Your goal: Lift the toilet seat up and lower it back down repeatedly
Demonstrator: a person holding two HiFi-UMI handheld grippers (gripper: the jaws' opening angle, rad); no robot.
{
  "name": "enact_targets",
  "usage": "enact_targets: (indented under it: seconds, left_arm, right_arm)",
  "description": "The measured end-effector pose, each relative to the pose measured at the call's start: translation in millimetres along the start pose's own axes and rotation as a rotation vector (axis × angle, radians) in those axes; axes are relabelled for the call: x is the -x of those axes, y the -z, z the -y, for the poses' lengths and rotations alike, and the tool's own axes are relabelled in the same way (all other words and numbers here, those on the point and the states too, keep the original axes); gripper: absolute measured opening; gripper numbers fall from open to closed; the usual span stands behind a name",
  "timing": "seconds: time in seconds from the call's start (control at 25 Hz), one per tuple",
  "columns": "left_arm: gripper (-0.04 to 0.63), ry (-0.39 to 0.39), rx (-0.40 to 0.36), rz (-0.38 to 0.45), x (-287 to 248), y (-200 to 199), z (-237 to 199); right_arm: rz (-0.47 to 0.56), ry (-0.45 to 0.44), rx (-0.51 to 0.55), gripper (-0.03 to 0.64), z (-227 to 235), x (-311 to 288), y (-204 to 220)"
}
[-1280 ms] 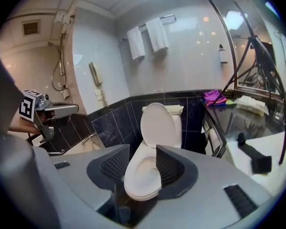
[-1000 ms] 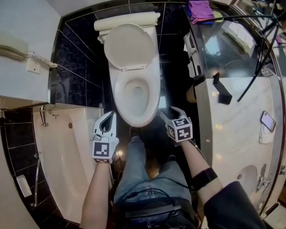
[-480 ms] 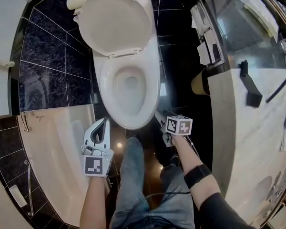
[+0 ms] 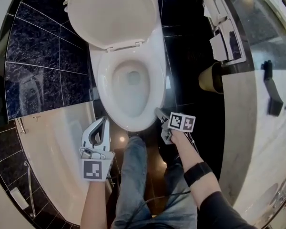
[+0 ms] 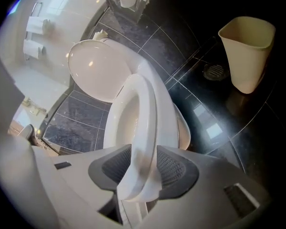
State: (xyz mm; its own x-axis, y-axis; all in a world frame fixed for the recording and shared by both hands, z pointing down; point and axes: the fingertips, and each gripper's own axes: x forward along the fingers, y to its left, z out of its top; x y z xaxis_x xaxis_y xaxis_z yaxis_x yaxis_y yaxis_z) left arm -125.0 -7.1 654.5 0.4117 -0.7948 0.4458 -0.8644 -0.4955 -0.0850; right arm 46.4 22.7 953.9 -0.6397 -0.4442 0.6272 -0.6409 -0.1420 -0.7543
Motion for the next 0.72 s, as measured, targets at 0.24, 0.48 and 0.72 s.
enact_targets:
  seconds: [0.24, 0.48, 0.72]
  left_arm:
    - [-0.005, -0.001, 0.016, -0.026, -4.2, 15.2, -11.1]
    - [-0.005, 0.000, 0.039, -0.045, -5.0, 28.7, -14.7]
    - [-0.005, 0.010, 0.041, -0.047, -3.7, 32.4, -10.9]
  right_arm:
    - [0.019, 0.017, -0.052, 0.152, 3.0, -7.4, 0.3]
    - [0.030, 0.013, -0.106, 0.136, 3.4, -6.7, 0.7]
    - [0.040, -0.003, -0.113, 0.130, -4.0, 0.2, -3.6]
